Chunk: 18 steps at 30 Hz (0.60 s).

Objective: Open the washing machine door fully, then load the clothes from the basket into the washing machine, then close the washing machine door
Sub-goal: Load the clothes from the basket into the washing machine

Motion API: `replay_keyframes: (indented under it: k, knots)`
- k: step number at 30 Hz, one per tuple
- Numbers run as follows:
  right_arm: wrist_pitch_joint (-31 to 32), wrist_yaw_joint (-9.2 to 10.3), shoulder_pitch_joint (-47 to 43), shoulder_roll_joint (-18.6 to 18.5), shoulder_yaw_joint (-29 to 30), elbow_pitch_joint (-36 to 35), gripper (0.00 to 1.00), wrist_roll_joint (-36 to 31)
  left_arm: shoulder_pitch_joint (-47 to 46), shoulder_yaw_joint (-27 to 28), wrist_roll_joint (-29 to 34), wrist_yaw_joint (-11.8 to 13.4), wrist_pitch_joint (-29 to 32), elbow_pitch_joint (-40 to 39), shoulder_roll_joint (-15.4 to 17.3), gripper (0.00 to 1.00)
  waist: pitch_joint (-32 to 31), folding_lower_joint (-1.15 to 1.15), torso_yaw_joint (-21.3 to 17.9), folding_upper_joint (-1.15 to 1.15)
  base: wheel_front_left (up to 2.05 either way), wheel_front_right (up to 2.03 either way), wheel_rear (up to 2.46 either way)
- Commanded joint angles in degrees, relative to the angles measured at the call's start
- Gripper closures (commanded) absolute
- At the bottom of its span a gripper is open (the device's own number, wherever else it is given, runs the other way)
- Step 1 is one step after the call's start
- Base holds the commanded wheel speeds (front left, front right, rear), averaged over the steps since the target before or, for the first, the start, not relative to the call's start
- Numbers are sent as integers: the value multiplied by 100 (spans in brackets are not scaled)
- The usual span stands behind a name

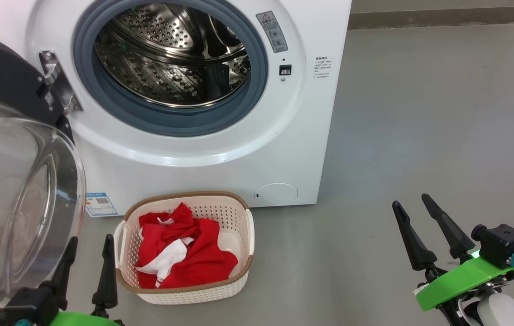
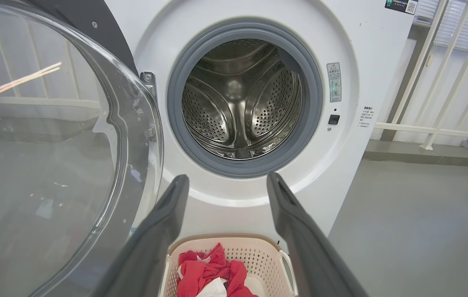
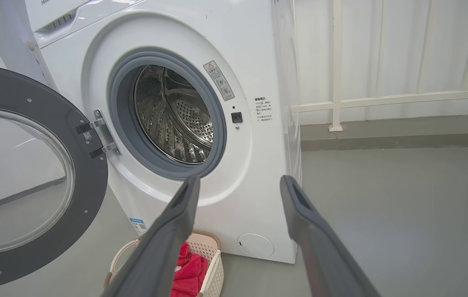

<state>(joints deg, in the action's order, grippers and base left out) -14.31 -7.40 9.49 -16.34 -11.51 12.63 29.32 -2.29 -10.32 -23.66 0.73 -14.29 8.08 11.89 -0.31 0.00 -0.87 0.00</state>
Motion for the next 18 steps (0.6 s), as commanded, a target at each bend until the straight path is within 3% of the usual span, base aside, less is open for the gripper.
replay_keyframes:
  k: [1,10,18]
  knots:
    - [-69,-9,74,-62,-72,-137,0,-21,-101,242,73,-29,-71,-109,84,0,1,0,2,0,0,0,0]
    - [-69,-9,83,-72,-65,-144,0,-22,-107,274,147,-22,-71,-79,70,0,15,0,13,0,19,-19,0]
    - [-69,-9,90,-62,-67,-134,0,-21,-117,304,170,-51,-71,-63,63,0,17,0,11,0,113,-113,0]
